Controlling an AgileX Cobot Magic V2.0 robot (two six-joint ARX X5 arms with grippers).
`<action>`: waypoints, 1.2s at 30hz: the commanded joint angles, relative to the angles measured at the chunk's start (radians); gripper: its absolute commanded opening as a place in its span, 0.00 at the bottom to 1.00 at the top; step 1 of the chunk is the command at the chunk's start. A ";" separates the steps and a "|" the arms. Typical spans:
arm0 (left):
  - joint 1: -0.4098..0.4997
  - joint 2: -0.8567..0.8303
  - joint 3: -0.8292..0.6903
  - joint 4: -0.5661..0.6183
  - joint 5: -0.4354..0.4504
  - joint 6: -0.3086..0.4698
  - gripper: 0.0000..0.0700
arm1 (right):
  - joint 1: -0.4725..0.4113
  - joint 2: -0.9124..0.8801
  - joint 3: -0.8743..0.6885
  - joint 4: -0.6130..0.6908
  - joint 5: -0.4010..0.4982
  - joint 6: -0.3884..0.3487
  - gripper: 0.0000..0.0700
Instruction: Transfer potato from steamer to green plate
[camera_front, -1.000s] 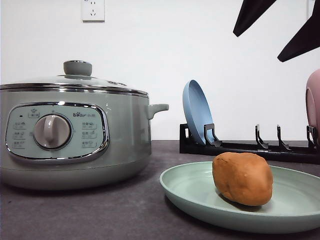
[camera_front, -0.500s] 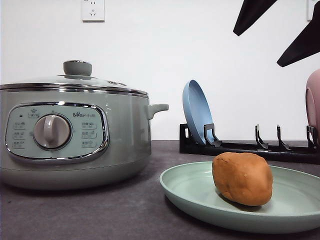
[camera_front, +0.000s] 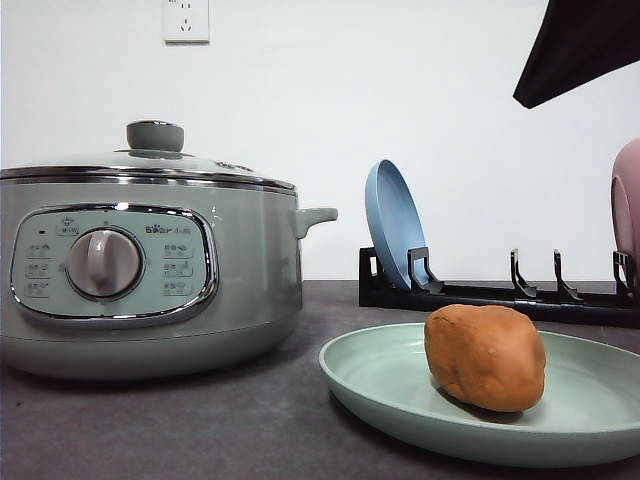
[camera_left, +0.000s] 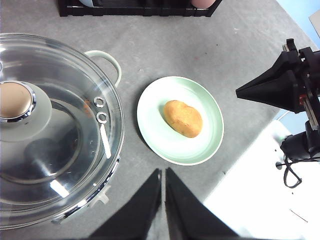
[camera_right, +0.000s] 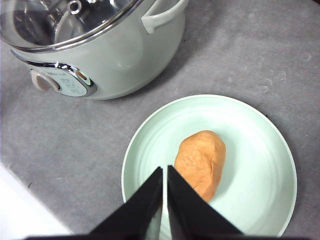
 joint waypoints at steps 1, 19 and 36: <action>-0.005 0.008 0.025 0.008 0.007 0.014 0.00 | 0.005 0.003 0.015 0.007 0.001 -0.007 0.00; -0.006 0.007 0.025 0.010 0.006 0.016 0.00 | 0.005 0.003 0.015 0.051 0.001 -0.007 0.00; 0.257 -0.386 -0.296 0.782 -0.086 0.174 0.00 | 0.005 0.003 0.015 0.051 0.001 -0.007 0.00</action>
